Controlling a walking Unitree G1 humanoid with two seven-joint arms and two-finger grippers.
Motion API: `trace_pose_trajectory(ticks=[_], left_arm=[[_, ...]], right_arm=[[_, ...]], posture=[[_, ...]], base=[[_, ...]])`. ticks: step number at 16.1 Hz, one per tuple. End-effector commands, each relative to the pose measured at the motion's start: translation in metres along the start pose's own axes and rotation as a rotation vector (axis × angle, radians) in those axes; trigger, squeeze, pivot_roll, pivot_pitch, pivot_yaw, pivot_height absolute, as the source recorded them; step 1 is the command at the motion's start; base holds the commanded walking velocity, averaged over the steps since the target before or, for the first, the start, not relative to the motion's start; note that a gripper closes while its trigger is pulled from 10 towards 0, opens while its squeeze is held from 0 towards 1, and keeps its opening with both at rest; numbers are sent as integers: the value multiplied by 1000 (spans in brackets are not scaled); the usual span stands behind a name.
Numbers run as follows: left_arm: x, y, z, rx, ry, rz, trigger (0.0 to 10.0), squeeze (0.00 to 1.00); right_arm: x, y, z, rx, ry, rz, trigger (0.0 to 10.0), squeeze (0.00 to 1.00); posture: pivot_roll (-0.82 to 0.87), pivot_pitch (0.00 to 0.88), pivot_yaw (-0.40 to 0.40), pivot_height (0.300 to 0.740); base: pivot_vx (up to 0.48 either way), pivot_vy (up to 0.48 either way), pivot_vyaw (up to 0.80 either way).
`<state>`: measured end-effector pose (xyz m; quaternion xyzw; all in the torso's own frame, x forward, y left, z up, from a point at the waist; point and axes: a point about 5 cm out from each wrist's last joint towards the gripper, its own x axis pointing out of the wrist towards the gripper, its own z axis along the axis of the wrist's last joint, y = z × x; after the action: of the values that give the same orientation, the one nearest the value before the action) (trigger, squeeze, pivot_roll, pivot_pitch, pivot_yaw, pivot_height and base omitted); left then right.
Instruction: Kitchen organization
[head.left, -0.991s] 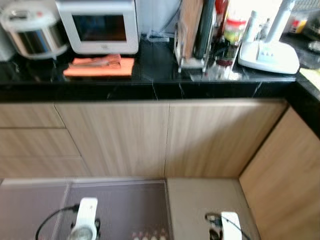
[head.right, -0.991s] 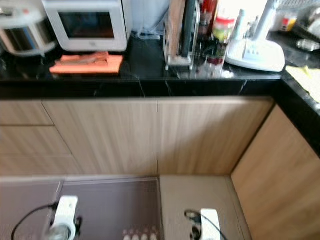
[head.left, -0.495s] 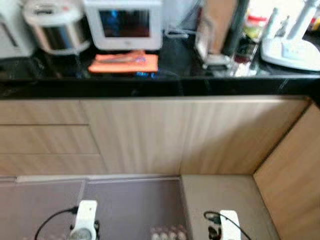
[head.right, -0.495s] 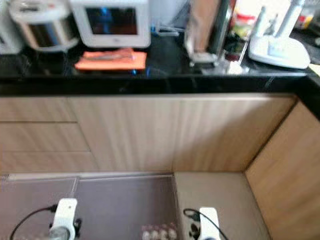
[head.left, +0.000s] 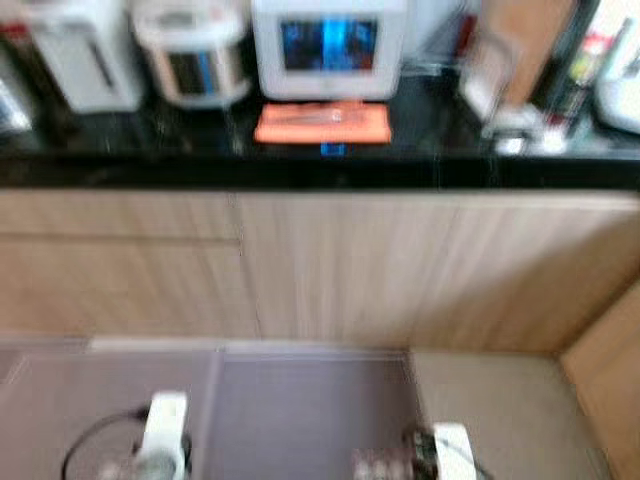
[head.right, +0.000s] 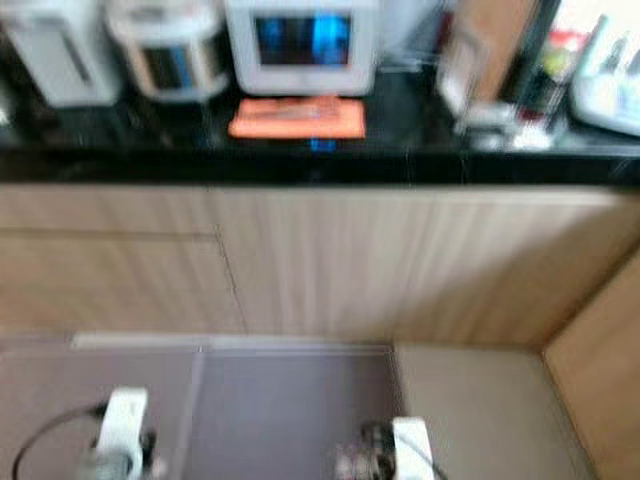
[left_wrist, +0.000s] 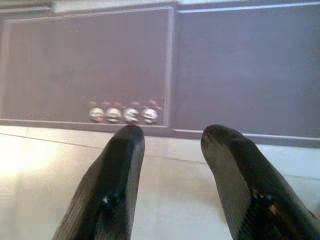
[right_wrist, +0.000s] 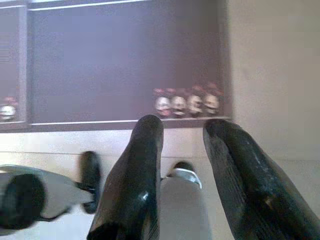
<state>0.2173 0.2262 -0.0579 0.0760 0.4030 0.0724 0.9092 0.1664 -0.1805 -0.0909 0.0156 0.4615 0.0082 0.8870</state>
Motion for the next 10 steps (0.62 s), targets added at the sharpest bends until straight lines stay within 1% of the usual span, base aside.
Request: trace_pose_trajectory(ticks=[1, 6, 9, 10], left_arm=[[0, -9, 0, 8, 8, -24, 10000, 0], [0, -10, 0, 22, 10, -37, 10000, 0], [0, -13, -3, 5, 34, -54, 10000, 0], [0, -16, -3, 11, 35, -68, 10000, 0]], right_arm=[[-3, -10, -6, 7, 17, -30, 10000, 0], [-2, -9, -5, 8, 22, -33, 10000, 0], [-2, -11, -5, 12, 23, -44, 10000, 0], [-3, -12, -6, 13, 27, -52, 10000, 0]], posture=[[-65, 0, 35, 740], [-70, 0, 36, 740], [-73, 0, 32, 740], [-73, 0, 31, 740]], base=[[0, 375, 0], [0, 377, 0], [0, 389, 0], [0, 0, 0]])
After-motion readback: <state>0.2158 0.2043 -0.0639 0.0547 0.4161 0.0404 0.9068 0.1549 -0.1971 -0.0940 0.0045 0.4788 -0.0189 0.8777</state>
